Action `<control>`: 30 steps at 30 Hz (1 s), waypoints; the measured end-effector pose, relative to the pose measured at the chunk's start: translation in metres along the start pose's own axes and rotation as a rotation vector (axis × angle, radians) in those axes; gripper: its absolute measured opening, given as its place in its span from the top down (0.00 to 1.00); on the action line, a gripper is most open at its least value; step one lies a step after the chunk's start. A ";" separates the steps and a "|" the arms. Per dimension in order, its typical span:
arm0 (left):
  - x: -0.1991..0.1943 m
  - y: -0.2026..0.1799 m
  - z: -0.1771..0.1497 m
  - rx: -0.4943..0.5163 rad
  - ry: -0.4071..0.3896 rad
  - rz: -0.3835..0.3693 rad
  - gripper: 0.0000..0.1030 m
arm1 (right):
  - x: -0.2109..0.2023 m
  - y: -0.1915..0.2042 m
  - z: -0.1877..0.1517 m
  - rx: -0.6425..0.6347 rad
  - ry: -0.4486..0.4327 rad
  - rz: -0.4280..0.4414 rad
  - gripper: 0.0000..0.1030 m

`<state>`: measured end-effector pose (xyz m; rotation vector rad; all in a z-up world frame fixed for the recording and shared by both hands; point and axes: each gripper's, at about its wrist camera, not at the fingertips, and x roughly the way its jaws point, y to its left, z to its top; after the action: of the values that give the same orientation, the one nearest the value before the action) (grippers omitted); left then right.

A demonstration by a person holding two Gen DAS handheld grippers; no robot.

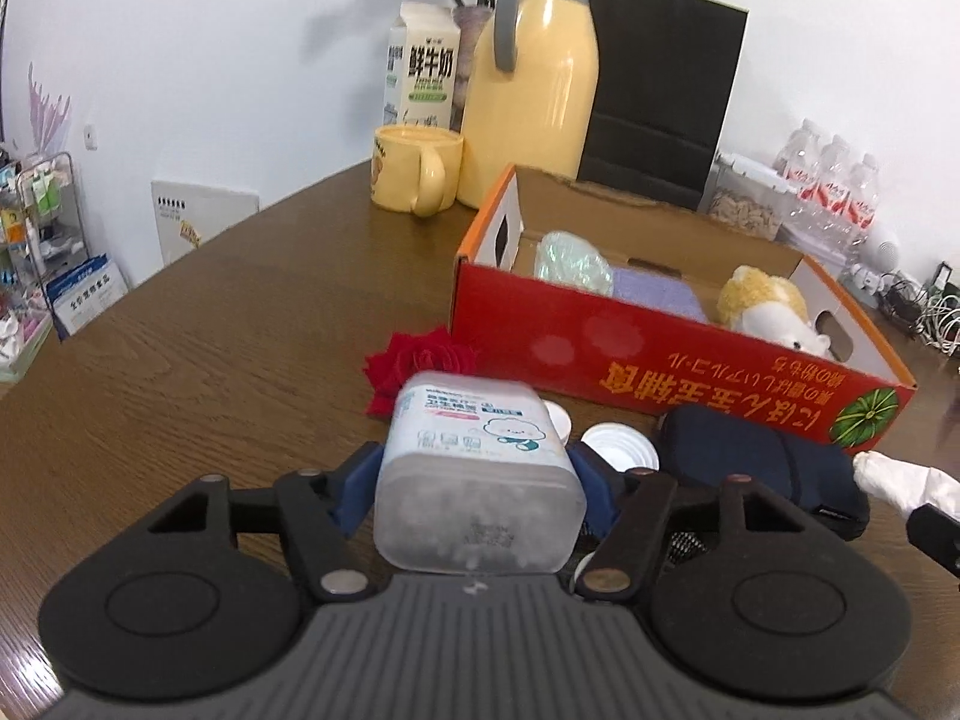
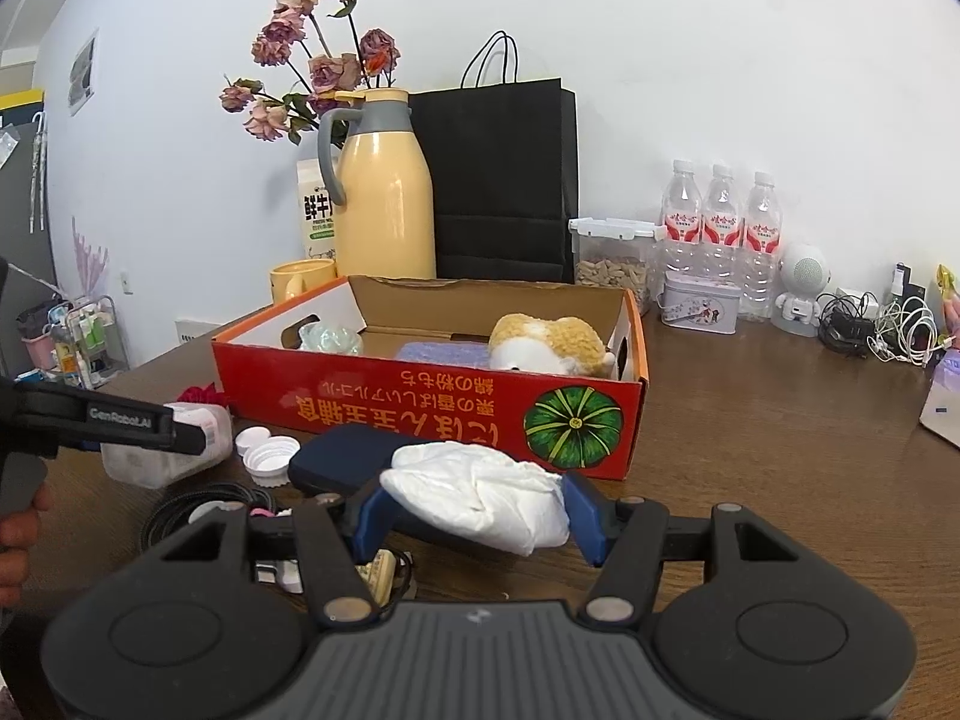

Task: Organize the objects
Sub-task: 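Grasp the white wipes container with the left tool while the right tool holds the cloth, then carry the wipes container and white cloth into the box and release both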

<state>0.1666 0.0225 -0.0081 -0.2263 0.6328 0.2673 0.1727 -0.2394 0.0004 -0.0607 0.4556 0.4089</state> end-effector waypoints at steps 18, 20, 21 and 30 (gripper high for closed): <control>-0.045 0.000 0.027 0.042 -0.210 -0.109 0.35 | 0.007 0.015 0.032 -0.032 -0.086 0.015 0.43; -0.045 -0.006 0.037 0.052 -0.236 -0.127 0.35 | 0.011 0.019 0.041 -0.039 -0.106 0.017 0.43; -0.045 -0.010 0.042 0.057 -0.251 -0.136 0.35 | 0.014 0.020 0.046 -0.043 -0.118 0.018 0.43; -0.002 -0.047 0.085 0.027 -0.350 -0.144 0.35 | 0.075 0.029 0.094 -0.051 -0.175 -0.017 0.43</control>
<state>0.2261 0.0024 0.0655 -0.1921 0.2716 0.1543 0.2619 -0.1712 0.0525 -0.0777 0.2715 0.4053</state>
